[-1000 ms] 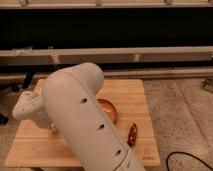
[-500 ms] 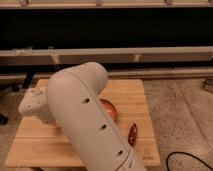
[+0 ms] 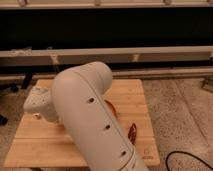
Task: Push the eraser across the table
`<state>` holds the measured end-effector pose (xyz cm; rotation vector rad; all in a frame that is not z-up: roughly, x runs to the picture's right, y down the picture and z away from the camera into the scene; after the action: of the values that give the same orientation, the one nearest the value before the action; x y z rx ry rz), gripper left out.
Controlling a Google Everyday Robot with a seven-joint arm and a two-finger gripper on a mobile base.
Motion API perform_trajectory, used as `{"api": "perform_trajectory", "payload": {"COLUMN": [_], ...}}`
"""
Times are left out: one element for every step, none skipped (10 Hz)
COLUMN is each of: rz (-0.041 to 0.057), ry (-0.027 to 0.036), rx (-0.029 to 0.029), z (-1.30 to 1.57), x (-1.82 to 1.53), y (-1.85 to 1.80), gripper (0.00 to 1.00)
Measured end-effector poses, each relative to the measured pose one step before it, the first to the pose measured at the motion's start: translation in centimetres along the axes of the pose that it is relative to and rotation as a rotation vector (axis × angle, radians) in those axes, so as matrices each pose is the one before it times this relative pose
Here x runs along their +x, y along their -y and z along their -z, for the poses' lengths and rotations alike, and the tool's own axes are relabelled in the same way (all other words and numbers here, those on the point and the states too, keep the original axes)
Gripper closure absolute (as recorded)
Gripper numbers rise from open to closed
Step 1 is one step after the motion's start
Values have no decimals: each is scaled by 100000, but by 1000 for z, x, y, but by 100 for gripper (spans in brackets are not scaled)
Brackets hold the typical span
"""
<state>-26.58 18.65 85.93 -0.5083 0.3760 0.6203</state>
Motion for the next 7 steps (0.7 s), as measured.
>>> {"api": "perform_trajectory", "payload": {"rz": [-1058,-3375,-2683,-1930,-3470,-2865,-2254], "ry": [829,1605,1181,785,1589,1404,1207], "rx": [-974,-1459,-610,-221,-664,-570,-561], "z": [-29,-141,-187,-168,-256,-175,-99], "x": [-32,-80,-198,-235,-674,-646,-487], "y": [125,1155,1661,1585,3110,2571,1836], "gripper": [94,94,94,94,94,94,94]}}
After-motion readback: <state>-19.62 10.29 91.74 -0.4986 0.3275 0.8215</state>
